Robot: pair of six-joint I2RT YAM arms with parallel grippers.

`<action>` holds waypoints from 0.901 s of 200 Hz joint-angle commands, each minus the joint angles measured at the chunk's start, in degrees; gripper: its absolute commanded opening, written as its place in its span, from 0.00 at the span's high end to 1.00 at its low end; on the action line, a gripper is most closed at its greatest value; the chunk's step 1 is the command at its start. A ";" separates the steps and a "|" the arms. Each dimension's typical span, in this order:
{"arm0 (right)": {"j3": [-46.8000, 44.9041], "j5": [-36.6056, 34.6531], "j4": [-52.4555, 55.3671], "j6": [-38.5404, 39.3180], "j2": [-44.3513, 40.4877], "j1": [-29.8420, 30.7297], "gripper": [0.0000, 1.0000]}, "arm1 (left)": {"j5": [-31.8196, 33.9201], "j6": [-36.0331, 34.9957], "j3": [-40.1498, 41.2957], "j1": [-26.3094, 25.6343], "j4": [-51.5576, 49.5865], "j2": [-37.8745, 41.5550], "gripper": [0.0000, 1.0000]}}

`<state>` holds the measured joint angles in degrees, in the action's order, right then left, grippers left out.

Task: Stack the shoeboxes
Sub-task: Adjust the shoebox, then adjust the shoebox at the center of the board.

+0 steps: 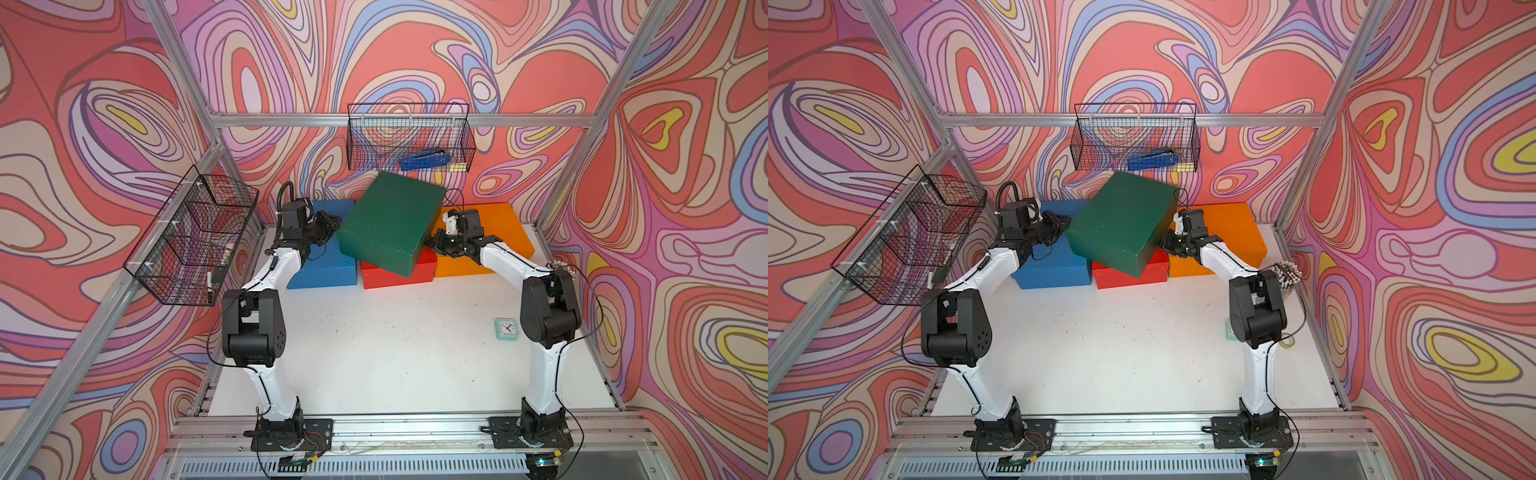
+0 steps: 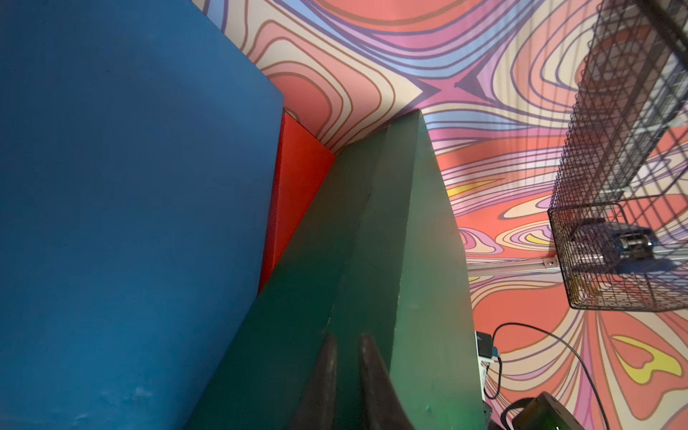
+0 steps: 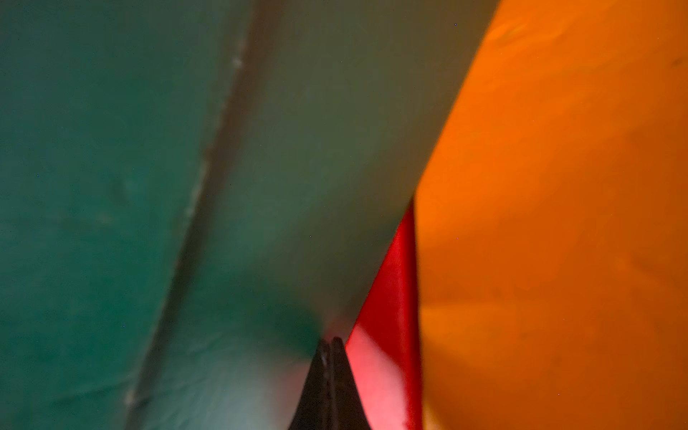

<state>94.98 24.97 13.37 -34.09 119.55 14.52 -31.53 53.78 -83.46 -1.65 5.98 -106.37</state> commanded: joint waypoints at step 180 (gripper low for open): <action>-6.77 -4.52 2.54 3.23 -5.26 -0.36 1.00 | 2.77 -4.69 11.99 -4.77 -13.99 5.50 0.84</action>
<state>90.52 23.22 13.89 -32.25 116.97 13.67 -30.48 51.40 -74.04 -5.93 -3.66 -102.74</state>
